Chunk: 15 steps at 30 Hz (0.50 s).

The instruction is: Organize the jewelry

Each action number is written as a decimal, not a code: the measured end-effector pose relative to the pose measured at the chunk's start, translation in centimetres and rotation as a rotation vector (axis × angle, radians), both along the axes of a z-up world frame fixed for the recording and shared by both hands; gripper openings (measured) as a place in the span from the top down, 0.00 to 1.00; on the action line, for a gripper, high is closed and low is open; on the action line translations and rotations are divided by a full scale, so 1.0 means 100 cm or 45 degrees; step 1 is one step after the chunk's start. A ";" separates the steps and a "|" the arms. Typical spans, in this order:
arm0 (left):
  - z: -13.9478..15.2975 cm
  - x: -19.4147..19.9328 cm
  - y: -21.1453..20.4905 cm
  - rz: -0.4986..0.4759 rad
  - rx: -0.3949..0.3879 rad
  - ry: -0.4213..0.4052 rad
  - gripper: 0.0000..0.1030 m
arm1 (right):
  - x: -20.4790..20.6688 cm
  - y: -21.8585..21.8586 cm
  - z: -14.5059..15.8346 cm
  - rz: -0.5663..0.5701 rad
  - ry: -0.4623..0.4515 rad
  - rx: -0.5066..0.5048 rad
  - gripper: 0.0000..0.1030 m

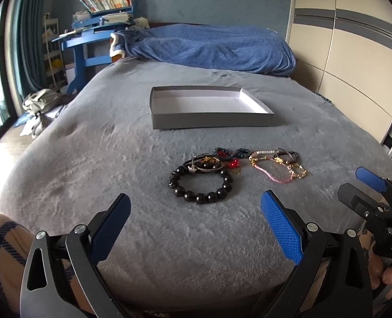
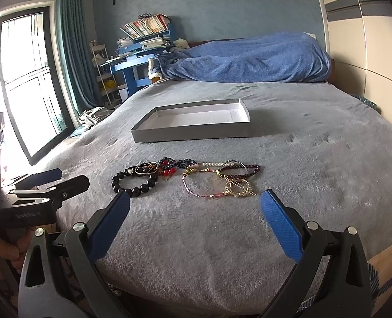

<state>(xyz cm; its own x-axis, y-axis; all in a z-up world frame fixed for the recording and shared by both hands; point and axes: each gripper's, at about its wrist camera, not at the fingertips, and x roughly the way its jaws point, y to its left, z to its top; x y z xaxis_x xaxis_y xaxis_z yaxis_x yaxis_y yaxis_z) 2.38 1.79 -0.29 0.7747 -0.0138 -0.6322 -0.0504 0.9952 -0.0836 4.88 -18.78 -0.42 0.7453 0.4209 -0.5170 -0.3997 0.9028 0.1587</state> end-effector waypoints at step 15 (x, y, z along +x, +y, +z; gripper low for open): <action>-0.009 0.033 0.002 -0.057 0.032 0.098 0.08 | 0.022 0.001 0.000 -0.014 0.069 0.007 0.05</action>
